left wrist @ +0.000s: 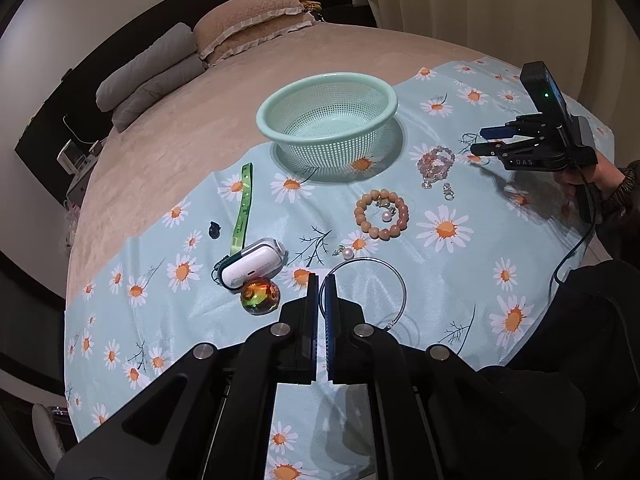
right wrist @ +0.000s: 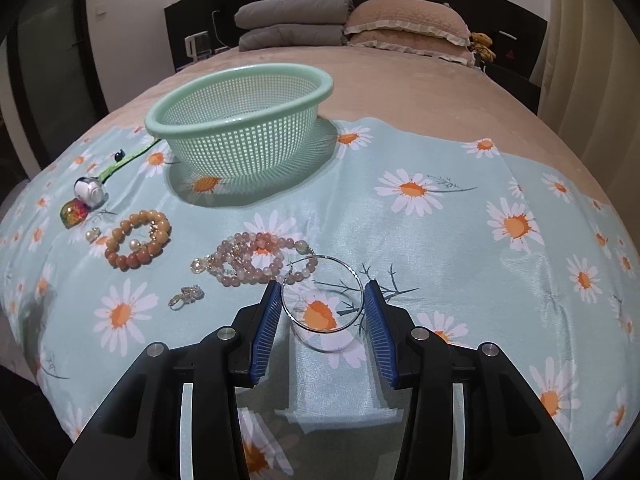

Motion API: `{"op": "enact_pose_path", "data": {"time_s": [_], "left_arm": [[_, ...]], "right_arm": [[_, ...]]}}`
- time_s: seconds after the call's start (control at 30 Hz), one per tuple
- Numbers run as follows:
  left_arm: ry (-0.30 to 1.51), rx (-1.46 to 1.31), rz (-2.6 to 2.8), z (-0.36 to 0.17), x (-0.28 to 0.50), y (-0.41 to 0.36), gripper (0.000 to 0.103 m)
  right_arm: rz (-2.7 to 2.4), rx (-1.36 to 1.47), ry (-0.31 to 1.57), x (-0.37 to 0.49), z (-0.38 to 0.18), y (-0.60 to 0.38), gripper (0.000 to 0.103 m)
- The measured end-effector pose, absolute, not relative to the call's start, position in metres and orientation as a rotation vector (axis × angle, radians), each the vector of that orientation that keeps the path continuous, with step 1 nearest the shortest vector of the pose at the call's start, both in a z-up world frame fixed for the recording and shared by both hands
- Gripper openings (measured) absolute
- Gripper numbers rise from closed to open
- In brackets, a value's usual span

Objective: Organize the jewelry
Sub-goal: 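Lift the silver hoops with both tools and carry them toward the green basket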

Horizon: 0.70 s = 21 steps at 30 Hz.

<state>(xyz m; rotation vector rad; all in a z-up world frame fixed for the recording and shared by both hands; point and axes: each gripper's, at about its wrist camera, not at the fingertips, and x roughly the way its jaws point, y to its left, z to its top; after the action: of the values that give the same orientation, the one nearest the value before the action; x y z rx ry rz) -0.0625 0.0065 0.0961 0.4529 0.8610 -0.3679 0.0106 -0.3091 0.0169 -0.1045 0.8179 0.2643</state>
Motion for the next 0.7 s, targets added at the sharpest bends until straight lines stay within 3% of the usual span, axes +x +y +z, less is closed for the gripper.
{"op": "enact_pose_path", "data": {"time_s": [0.33, 0.57, 0.63, 0.7], "left_arm": [[0.780, 0.414, -0.401, 0.134, -0.049, -0.005, 0.003], [0.769, 0.395, -0.429, 0.135, -0.007, -0.011, 0.003], [0.794, 0.415, -0.409, 0.121, 0.001, -0.007, 0.007], [0.825, 0.437, -0.377, 0.101, 0.004, 0.003, 0.020]], "right_arm": [[0.282, -0.207, 0.681, 0.008, 0.113, -0.287, 0.040], [0.326, -0.228, 0.647, 0.041, 0.134, -0.269, 0.040], [0.347, -0.242, 0.652, 0.050, 0.131, -0.264, 0.040], [0.354, -0.264, 0.651, 0.058, 0.126, -0.259, 0.040]]}}
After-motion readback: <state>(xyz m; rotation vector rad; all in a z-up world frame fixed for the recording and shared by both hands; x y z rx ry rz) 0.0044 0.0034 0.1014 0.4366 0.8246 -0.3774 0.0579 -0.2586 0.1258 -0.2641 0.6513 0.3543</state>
